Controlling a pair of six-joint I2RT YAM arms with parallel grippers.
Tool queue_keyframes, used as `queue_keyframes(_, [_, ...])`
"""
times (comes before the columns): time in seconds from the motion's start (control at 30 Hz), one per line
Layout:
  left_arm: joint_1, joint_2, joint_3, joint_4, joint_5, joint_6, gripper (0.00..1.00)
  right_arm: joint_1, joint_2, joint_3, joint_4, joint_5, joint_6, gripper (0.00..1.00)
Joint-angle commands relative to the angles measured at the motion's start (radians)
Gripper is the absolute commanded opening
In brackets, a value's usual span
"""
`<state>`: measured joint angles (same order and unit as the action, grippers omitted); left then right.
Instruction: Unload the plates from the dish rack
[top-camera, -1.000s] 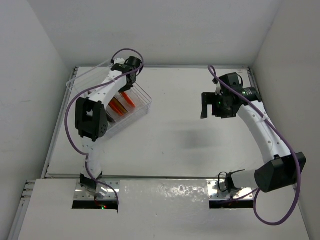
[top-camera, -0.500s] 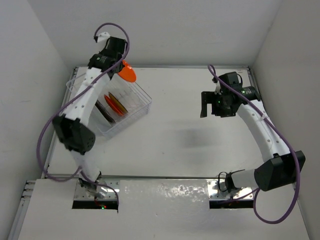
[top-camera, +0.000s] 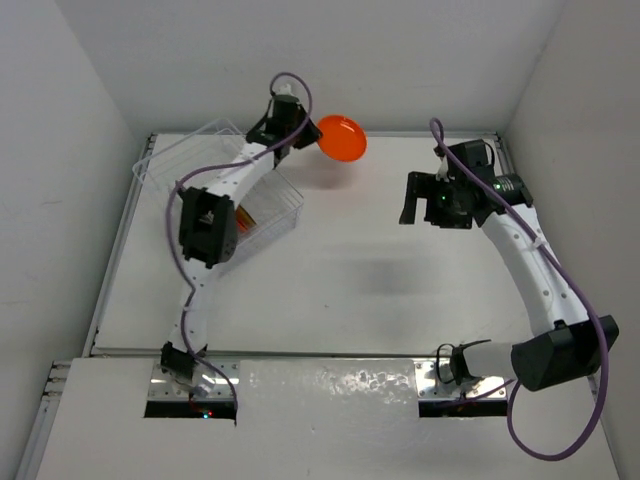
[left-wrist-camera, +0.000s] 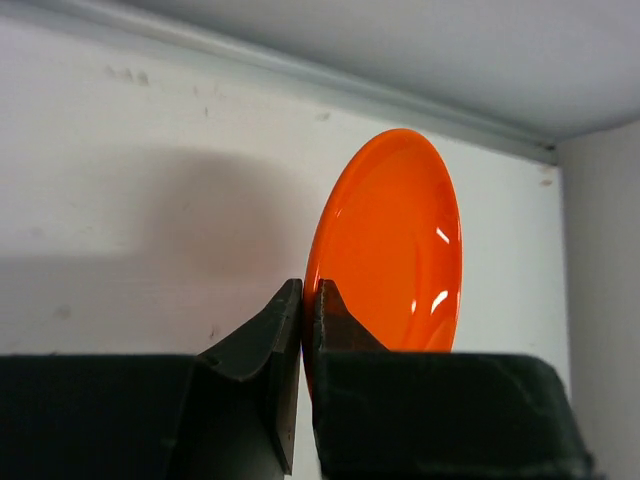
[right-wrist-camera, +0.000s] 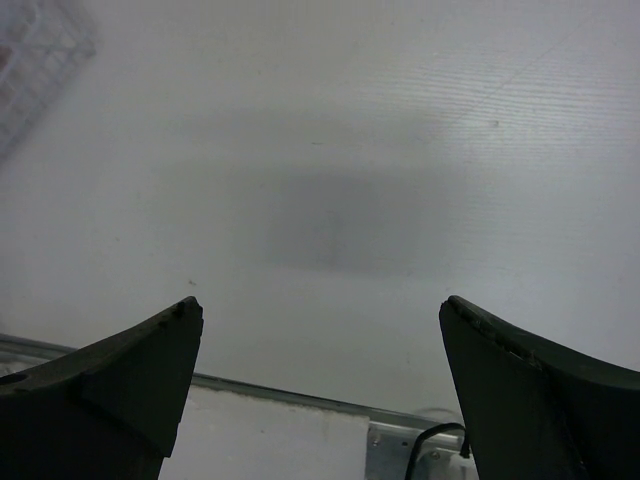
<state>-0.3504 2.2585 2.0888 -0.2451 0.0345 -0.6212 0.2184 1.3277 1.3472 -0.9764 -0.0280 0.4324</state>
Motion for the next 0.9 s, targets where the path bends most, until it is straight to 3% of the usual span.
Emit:
queue_keyframes(0.0, [-0.018,0.209,0.246,-0.019,0.102,-0.069,0.00,-0.004,-0.064,0.046,0.010,-0.055,0.040,0.99])
queue_keyframes(0.13, [-0.021,0.269,0.245,0.035,0.122,-0.120,0.00,-0.007,-0.093,0.017,0.007,-0.056,0.040,0.99])
queue_keyframes(0.23, [-0.028,0.294,0.229,0.033,0.131,-0.133,0.11,-0.005,-0.101,0.004,-0.001,-0.049,0.032,0.99])
queue_keyframes(0.33, [-0.036,0.300,0.237,0.017,0.145,-0.126,0.41,-0.007,-0.098,-0.002,0.002,-0.046,0.031,0.99])
queue_keyframes(0.37, [-0.042,0.294,0.249,0.006,0.142,-0.118,0.66,-0.005,-0.096,-0.002,0.007,-0.047,0.031,0.99])
queue_keyframes(0.43, [-0.047,0.250,0.263,-0.029,0.124,-0.098,0.83,-0.007,-0.088,-0.003,0.016,-0.053,0.031,0.99])
queue_keyframes(0.47, [-0.048,0.225,0.284,-0.066,0.111,-0.078,0.99,-0.007,-0.085,-0.006,0.021,-0.056,0.031,0.99])
queue_keyframes(0.53, [-0.052,0.135,0.307,-0.124,0.035,-0.049,1.00,-0.007,-0.081,-0.025,0.045,-0.075,0.038,0.99])
queue_keyframes(0.57, [-0.050,0.098,0.326,-0.229,-0.016,-0.019,1.00,-0.005,-0.079,-0.034,0.056,-0.082,0.042,0.99])
queue_keyframes(0.6, [-0.047,0.020,0.326,-0.300,-0.159,-0.011,1.00,-0.005,-0.078,-0.054,0.067,-0.090,0.052,0.99])
queue_keyframes(0.73, [-0.013,-0.186,0.144,-0.598,-0.548,-0.031,1.00,-0.005,-0.074,-0.117,0.148,-0.150,0.081,0.99])
queue_keyframes(0.87, [0.025,-0.306,0.016,-0.795,-0.703,-0.012,0.94,-0.002,-0.058,-0.169,0.191,-0.194,0.094,0.99])
